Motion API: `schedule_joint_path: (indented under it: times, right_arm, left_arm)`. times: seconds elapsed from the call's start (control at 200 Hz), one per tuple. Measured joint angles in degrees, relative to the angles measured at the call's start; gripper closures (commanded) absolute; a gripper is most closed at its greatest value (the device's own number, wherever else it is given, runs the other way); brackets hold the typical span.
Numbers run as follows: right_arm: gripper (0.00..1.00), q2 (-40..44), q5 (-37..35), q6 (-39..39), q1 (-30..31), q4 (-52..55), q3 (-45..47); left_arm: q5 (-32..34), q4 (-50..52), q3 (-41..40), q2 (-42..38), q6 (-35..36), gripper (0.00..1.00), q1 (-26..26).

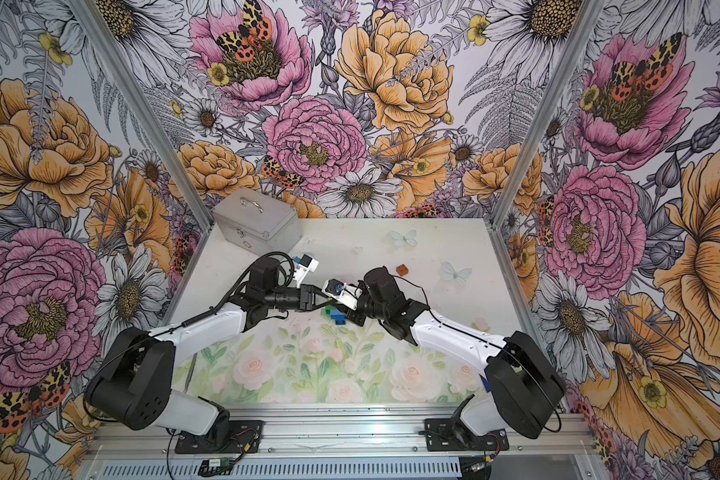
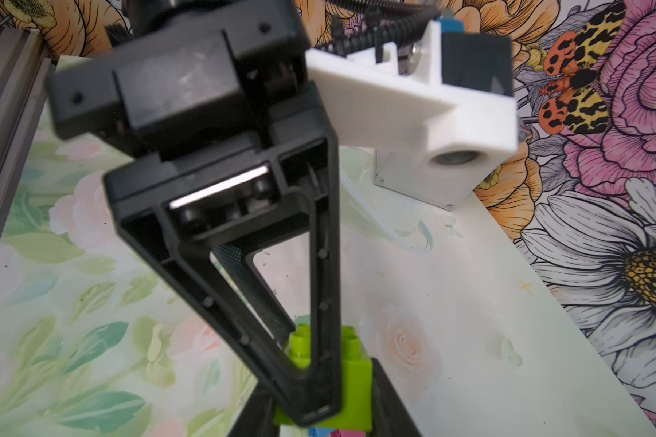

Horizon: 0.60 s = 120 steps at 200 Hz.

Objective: Assemble the letter v with lego
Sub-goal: Pick up the lego brick from the center of the board.

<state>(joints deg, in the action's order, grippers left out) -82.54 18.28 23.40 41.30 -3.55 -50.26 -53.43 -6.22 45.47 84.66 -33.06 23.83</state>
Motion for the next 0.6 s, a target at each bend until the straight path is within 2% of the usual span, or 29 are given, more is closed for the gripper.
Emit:
schedule_joint_path:
  times: [0.065, 0.11, 0.185, 0.23, 0.325, 0.6]
  right_arm:
    - [0.76, -0.20, -0.13, -0.33, 0.04, 0.59, -0.50]
    - [0.78, -0.35, -0.28, -0.83, 0.07, 1.03, -0.79]
    - [0.80, -1.11, -1.07, -3.43, 0.15, 2.23, -1.90]
    - [0.81, -1.64, -2.21, -5.73, 0.31, 2.84, -2.51]
    - [0.81, -2.05, -5.79, -10.67, 0.72, 3.52, -3.28]
    - [0.83, -2.49, -20.44, -30.38, 0.11, 5.73, -3.39]
  left_arm:
    - [0.07, -0.02, 0.00, 0.04, -0.09, 0.68, -0.07]
    - [0.17, -0.04, 0.02, 0.02, -0.26, 0.46, -0.07]
    - [0.52, -0.48, 0.00, -0.07, -0.20, 0.37, -0.07]
    - [0.72, -0.94, -0.09, -0.50, -0.20, 0.22, -0.09]
    - [1.42, -2.19, -1.09, -2.51, -1.31, 0.02, -0.79]
    - [5.73, -3.41, -6.23, -9.33, -4.50, 0.02, -6.51]
